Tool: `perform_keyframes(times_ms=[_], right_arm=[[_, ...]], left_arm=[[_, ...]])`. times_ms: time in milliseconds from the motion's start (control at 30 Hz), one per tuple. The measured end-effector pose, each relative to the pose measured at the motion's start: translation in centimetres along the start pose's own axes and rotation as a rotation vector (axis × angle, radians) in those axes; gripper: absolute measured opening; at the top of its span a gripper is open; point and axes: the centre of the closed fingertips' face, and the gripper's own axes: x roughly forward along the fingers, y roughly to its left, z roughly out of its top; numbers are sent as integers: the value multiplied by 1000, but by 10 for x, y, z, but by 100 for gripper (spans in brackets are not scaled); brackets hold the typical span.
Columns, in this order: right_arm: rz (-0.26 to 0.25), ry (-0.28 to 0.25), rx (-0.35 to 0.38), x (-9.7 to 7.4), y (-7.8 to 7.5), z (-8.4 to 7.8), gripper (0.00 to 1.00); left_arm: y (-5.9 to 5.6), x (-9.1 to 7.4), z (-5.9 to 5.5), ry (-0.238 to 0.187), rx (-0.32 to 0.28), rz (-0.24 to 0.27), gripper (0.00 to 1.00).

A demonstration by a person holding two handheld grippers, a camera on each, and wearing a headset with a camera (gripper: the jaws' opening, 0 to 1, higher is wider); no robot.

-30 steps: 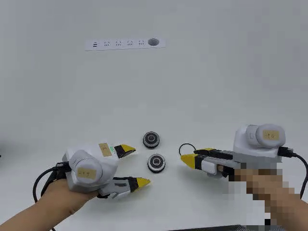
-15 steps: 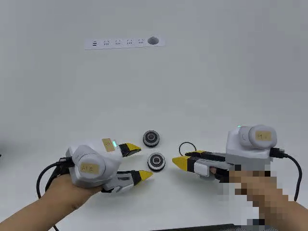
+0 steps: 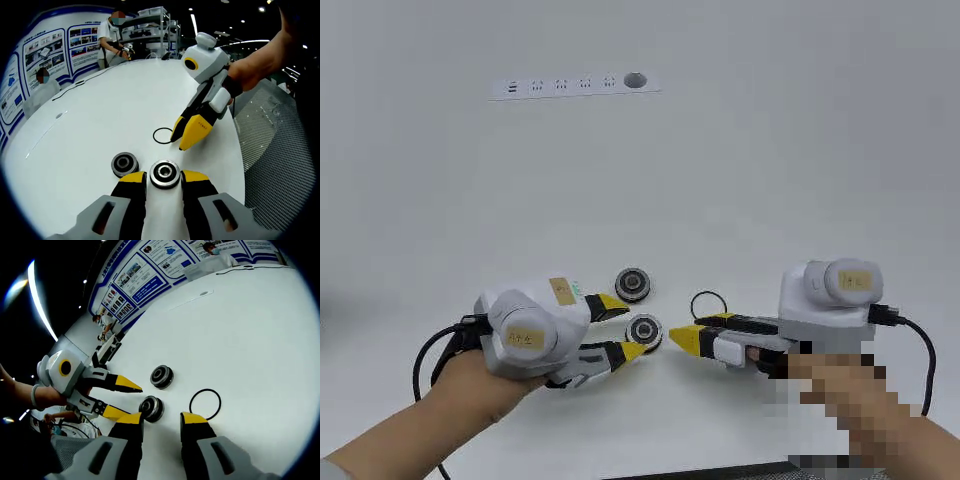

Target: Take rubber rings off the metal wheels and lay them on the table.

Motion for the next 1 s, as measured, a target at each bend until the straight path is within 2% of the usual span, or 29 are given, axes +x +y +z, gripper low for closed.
perform_keyframes(times_ms=[200,367,500,800,1000], right_arm=[[1,-1,5,-1,0,0,30],[3,-3,9,-1,-1,0,30],[4,-6,14,0,0,1,29],[12,-5,22,2,1,-1,29],[21,-9,35,5,2,1,29]], left_arm=[[-2,4,3,7,15,-12,25],[-4,9,0,38,56,-24,21],[-4,11,-1,49,64,-29,20],[-2,13,-2,60,73,-28,16],[-3,14,-2,68,101,-41,15]])
